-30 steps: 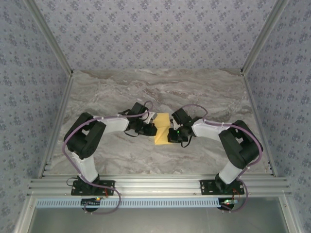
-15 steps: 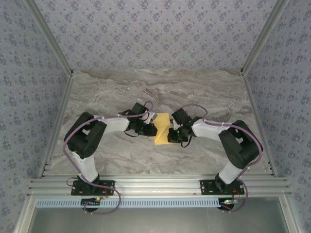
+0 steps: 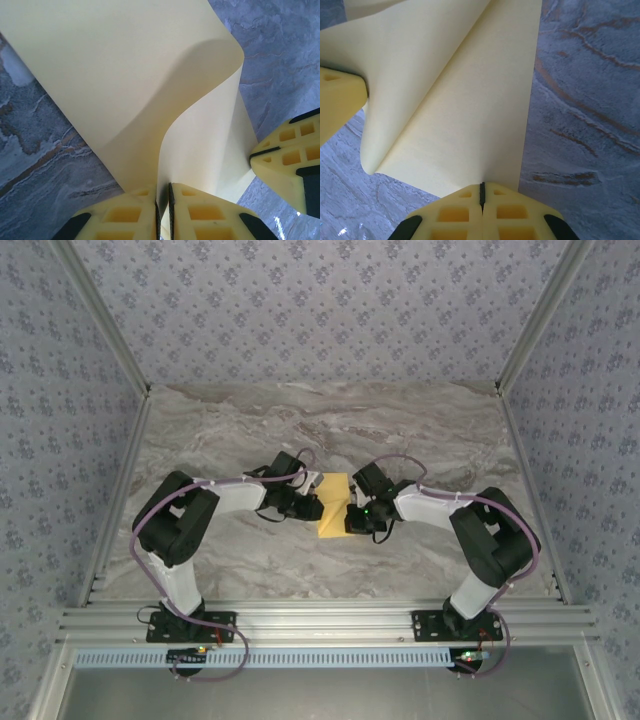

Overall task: Fold a paper plane with a square sheet of paper (fold left side to right side)
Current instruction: Fold the triangle a second time at the center of the table.

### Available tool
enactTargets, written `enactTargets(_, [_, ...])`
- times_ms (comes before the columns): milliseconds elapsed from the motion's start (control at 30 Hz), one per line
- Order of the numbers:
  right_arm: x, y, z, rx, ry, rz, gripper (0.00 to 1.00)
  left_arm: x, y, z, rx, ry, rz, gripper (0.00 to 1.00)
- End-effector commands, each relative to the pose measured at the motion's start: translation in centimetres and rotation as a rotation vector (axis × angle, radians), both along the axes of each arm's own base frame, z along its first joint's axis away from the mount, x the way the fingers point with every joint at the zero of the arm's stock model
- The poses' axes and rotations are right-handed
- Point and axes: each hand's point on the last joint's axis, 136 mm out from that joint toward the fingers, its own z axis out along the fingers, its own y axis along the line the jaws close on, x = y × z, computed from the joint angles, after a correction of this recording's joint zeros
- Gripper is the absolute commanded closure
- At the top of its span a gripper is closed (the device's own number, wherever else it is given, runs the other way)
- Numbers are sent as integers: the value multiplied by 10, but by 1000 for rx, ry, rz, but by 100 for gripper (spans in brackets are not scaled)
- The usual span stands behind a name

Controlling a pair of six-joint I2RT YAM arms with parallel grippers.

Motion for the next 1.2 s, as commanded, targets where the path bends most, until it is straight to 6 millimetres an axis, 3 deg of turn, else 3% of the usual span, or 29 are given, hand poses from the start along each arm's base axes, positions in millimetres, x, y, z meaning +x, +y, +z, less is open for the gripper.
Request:
enactTargets(0, [-20, -16, -20, -102, 81, 19, 97, 13, -6, 7, -16, -31, 8, 87])
enactTargets(333, [-20, -17, -20, -111, 77, 21, 97, 13, -3, 3, 7, -32, 12, 88])
enactTargets(567, [-14, -6, -9, -44, 53, 27, 97, 10, -1, -3, 15, -18, 9, 88])
enactTargets(967, [13, 5, 41, 108, -53, -3, 96, 4, 3, -7, 18, -4, 18, 88])
enactTargets(1167, [32, 20, 60, 229, -111, -37, 98, 3, 2, -7, 17, -5, 17, 88])
